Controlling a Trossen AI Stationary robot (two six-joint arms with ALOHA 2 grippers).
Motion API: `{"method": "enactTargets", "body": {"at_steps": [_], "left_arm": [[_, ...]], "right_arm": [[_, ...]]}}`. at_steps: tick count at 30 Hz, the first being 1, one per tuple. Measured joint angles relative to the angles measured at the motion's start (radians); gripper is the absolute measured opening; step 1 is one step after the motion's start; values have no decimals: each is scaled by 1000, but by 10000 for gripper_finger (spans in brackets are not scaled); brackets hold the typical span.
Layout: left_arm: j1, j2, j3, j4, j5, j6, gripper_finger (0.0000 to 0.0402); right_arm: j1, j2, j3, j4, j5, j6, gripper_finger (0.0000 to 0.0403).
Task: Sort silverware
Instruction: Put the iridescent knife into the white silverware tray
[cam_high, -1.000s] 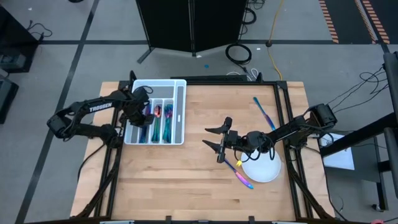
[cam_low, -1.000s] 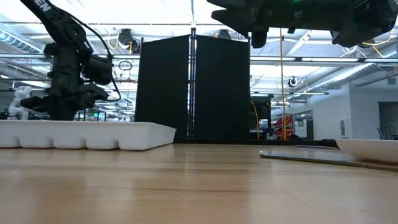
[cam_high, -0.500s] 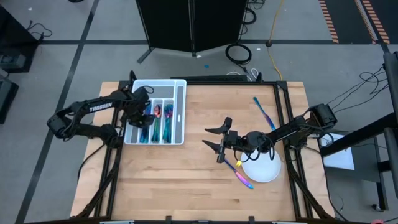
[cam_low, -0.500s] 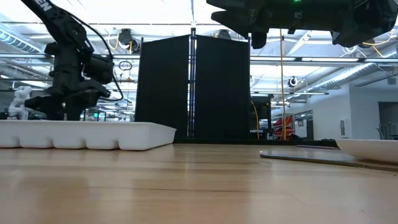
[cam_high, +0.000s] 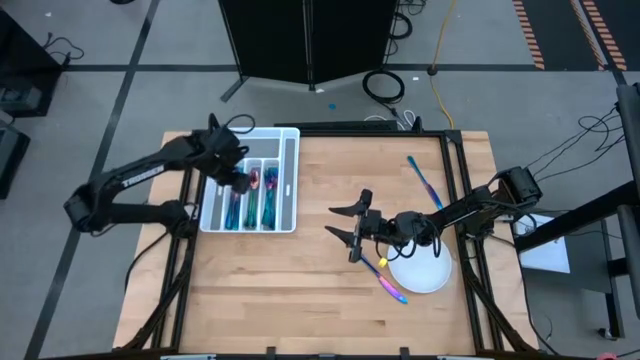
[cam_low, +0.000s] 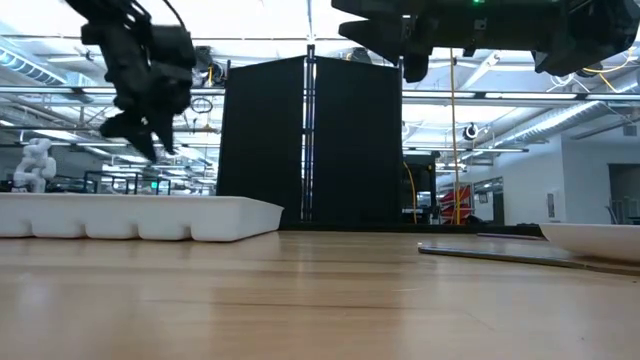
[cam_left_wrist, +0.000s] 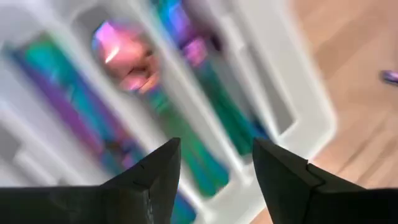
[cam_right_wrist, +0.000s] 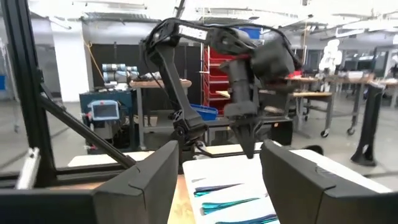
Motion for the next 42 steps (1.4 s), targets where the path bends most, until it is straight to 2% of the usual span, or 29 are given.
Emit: {"method": "enactTargets", "body": {"at_steps": [5,10,14,20,23,27,34,42], "left_arm": [[-146,-113,-112,268,-8,6,199],[-312,-165,-259,628,-7,-20,199],[-453,-150,-334,967,-8,15,199],[-675,-61,-342,1318,-77,175,198],[-758,2,-342,1400,-95,266,198],[-818,80,-342,1442,-98,352,198],[-831,171,-325,1487,-103,397,198],[-832,182,-302,1488,-103,398,198]], "right_arm": [[17,0,0,-54,-1,42,210],[32,0,46,-249,5,132,210],[33,0,138,-552,5,235,210],[33,0,320,-1144,-1,455,210],[43,0,346,-1332,-59,601,210],[97,7,319,-1396,-84,743,210],[201,46,308,-1446,-60,872,210],[230,72,307,-1649,-46,1088,210]]}}
